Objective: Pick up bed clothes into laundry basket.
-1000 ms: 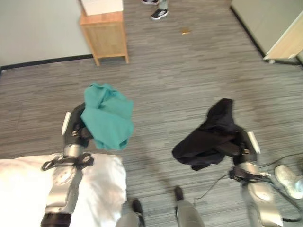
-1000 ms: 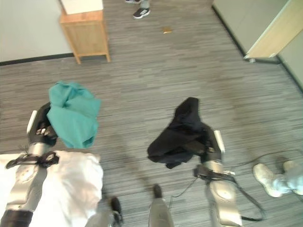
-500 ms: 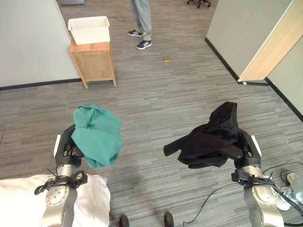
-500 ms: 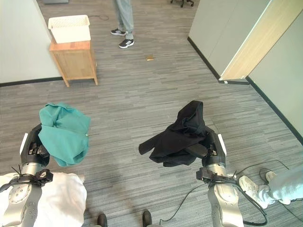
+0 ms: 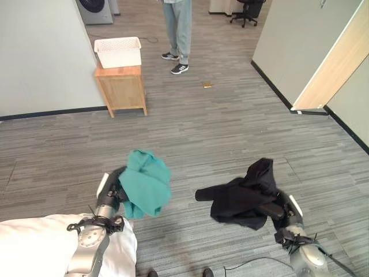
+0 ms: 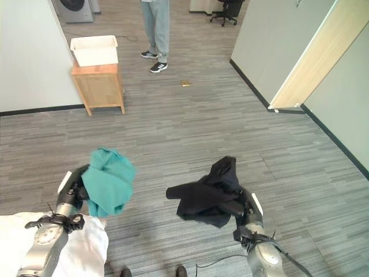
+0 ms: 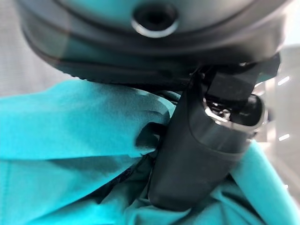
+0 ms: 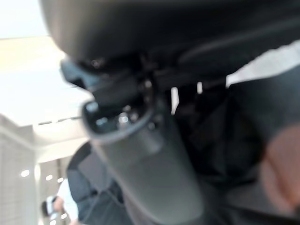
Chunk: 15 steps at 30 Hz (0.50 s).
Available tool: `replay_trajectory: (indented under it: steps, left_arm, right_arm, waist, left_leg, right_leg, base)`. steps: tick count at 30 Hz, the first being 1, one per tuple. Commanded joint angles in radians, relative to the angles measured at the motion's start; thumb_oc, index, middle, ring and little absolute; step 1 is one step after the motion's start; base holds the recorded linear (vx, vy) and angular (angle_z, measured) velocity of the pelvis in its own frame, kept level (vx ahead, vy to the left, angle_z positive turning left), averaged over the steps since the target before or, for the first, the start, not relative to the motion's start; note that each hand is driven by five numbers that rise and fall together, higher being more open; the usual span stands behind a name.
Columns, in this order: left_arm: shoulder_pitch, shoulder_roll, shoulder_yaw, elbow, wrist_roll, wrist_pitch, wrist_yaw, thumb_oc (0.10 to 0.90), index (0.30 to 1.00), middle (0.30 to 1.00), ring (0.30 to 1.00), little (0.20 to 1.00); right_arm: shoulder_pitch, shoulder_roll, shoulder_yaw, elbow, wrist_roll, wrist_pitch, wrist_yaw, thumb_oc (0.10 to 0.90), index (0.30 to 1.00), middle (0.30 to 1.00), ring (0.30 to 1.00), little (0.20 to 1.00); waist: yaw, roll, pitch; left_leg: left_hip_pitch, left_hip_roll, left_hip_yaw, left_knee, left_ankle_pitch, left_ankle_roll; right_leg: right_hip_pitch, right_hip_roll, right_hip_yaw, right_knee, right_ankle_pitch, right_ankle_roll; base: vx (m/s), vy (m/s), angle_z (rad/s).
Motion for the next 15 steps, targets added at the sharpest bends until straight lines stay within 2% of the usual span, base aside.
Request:
replay_trajectory:
  steps: [1, 6, 7, 8, 9, 10, 12, 15]
  left_arm:
    - [-0.146, 0.053, 0.052, -0.089, -0.003, -0.128, 0.016, 0.4, 0.3, 0.3, 0.3, 0.3]
    - [-0.144, 0.053, 0.059, -0.089, -0.003, -0.129, 0.019, 0.4, 0.3, 0.3, 0.3, 0.3]
    - [-0.13, 0.061, 0.083, -0.083, -0.009, -0.125, 0.039, 0.4, 0.3, 0.3, 0.3, 0.3]
    - [-0.133, 0.062, 0.085, -0.083, -0.009, -0.125, 0.039, 0.4, 0.3, 0.3, 0.3, 0.3]
    - [-0.136, 0.072, 0.079, -0.083, -0.004, -0.121, 0.039, 0.4, 0.3, 0.3, 0.3, 0.3]
    - [-0.141, 0.075, 0.076, -0.081, -0.004, -0.12, 0.041, 0.4, 0.3, 0.3, 0.3, 0.3]
    - [-0.145, 0.08, 0.077, -0.078, 0.004, -0.12, 0.039, 0.4, 0.3, 0.3, 0.3, 0.3]
    - [-0.141, 0.092, 0.103, -0.082, 0.004, -0.124, 0.045, 0.4, 0.3, 0.3, 0.3, 0.3]
  right_arm:
    - [-0.104, -0.021, -0.125, -0.123, 0.04, -0.125, 0.003, 0.4, 0.3, 0.3, 0.3, 0.3]
    - [-0.11, -0.022, -0.129, -0.133, 0.037, -0.127, 0.001, 0.4, 0.3, 0.3, 0.3, 0.3]
    - [-0.145, -0.018, -0.131, -0.167, 0.017, -0.138, -0.021, 0.4, 0.3, 0.3, 0.3, 0.3]
    - [-0.148, -0.017, -0.13, -0.168, 0.016, -0.137, -0.022, 0.4, 0.3, 0.3, 0.3, 0.3]
    - [-0.147, -0.014, -0.128, -0.177, 0.013, -0.135, -0.02, 0.4, 0.3, 0.3, 0.3, 0.3]
    - [-0.15, -0.008, -0.121, -0.179, 0.014, -0.136, -0.019, 0.4, 0.3, 0.3, 0.3, 0.3]
    - [-0.145, -0.001, -0.12, -0.18, 0.011, -0.135, -0.017, 0.4, 0.3, 0.3, 0.3, 0.3]
    - [-0.151, 0.003, -0.127, -0.169, 0.006, -0.135, -0.027, 0.4, 0.3, 0.3, 0.3, 0.3]
  waist:
    - [0.022, 0.008, 0.002]
    - [0.025, 0.006, 0.001]
    - [0.034, 0.016, 0.053]
    - [0.037, 0.012, 0.052]
    - [0.015, 0.027, 0.095]
    - [0.006, 0.034, 0.114]
    - [0.003, 0.039, 0.119]
    - [-0.006, 0.033, 0.116]
  left_leg:
    - [-0.043, -0.022, -0.035, 0.073, -0.099, 0.044]
    - [-0.043, -0.024, -0.032, 0.073, -0.101, 0.045]
    - [-0.049, -0.042, -0.045, 0.137, -0.162, 0.084]
    - [-0.061, -0.043, -0.039, 0.148, -0.163, 0.086]
    - [-0.054, -0.04, -0.052, 0.172, -0.173, 0.098]
    - [-0.05, -0.03, -0.062, 0.182, -0.182, 0.097]
    - [-0.038, -0.02, -0.064, 0.187, -0.191, 0.095]
    - [0.026, -0.005, -0.039, 0.15, -0.208, 0.064]
  right_leg:
    - [-0.019, -0.029, -0.036, 0.079, -0.108, 0.064]
    - [-0.021, -0.032, -0.035, 0.077, -0.104, 0.067]
    - [-0.112, -0.057, -0.014, 0.293, -0.078, 0.101]
    - [-0.13, -0.058, -0.007, 0.31, -0.083, 0.102]
    - [-0.218, -0.032, 0.025, 0.467, -0.014, 0.109]
    - [-0.258, -0.004, 0.046, 0.526, -0.027, 0.1]
    - [-0.289, -0.004, 0.038, 0.534, -0.048, 0.087]
    - [-0.337, -0.04, -0.032, 0.377, -0.081, 0.083]
  base:
    - [0.01, 0.026, -0.05]
    - [0.0, 0.029, 0.0]
    - [-0.01, 0.145, 0.0]
    - [-0.04, 0.202, -0.19]
    - [-0.04, 0.05, -0.56]
    - [-0.02, 0.049, -0.61]
    - [0.1, -0.025, -0.09]
    - [0.26, -0.114, -0.05]
